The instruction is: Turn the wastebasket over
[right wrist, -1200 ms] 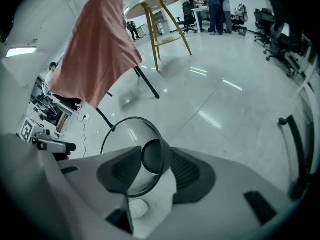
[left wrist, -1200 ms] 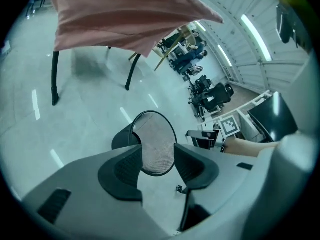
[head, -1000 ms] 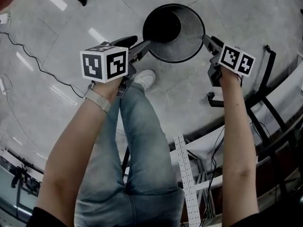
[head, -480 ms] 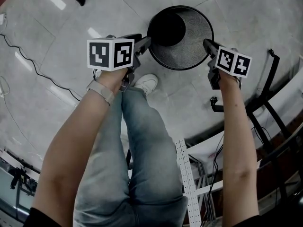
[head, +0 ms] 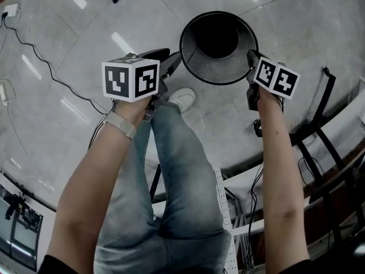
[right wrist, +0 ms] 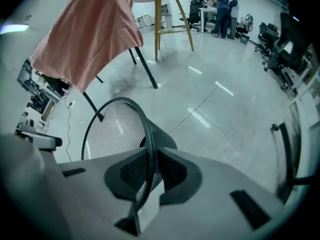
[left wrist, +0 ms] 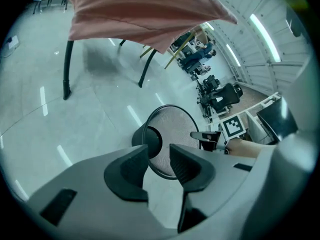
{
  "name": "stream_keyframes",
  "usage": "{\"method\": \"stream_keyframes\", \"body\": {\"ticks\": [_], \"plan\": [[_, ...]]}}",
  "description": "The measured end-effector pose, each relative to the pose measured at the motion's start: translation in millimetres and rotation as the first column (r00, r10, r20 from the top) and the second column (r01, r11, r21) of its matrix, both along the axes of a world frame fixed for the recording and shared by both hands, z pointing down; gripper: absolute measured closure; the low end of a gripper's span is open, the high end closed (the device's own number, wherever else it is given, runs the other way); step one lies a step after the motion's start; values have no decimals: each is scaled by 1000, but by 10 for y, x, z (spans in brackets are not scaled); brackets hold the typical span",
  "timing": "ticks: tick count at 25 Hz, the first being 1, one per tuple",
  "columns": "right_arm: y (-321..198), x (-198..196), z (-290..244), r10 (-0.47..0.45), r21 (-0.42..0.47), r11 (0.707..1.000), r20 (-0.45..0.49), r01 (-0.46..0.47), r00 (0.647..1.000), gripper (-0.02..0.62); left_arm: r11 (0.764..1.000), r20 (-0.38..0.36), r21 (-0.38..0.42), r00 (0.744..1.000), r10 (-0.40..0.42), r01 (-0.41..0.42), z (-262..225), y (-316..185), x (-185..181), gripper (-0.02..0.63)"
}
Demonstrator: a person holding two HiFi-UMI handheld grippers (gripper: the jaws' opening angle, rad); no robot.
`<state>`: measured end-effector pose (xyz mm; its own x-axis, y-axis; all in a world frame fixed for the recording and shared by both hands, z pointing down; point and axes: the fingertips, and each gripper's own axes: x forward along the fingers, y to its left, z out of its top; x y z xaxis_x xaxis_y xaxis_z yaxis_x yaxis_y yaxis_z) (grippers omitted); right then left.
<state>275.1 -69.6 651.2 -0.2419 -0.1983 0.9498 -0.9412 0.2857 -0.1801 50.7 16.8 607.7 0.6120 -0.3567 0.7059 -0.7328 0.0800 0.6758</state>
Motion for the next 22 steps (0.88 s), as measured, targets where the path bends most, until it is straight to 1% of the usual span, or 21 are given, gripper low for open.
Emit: {"method": "stream_keyframes", "body": {"ticks": [4,9,11,13,15,19,22], "plan": [[131,-264,-133,-20,36,999,-39,21,999,541,998,19,-5,998,-64,64,-297,339,-316,466],[319,-560,-248,-41,81,996,-98,49,994,538,995,44,-2,994,-95,96,-481,777,-817,466],[423,-725,-279,-68,95,992,-119,79,991,535,988,39,-22,988,-149,150,-461,942,-1040,466],[517,-881,-307,-96,110,987,-162,114,982,532,975,15,-45,976,-217,218,-435,1086,-1235,466],[624,-1059,-328,-116,119,983,-206,143,972,531,965,-3,-59,967,-256,255,-435,1222,-1415,466],[864,-1474,-314,-159,114,974,-282,198,946,504,970,-9,-50,971,-238,237,-440,1408,-1762,466],[1093,-1826,-238,-164,92,975,-318,203,934,485,975,-23,-41,976,-219,218,-437,1502,-2055,466]]}}
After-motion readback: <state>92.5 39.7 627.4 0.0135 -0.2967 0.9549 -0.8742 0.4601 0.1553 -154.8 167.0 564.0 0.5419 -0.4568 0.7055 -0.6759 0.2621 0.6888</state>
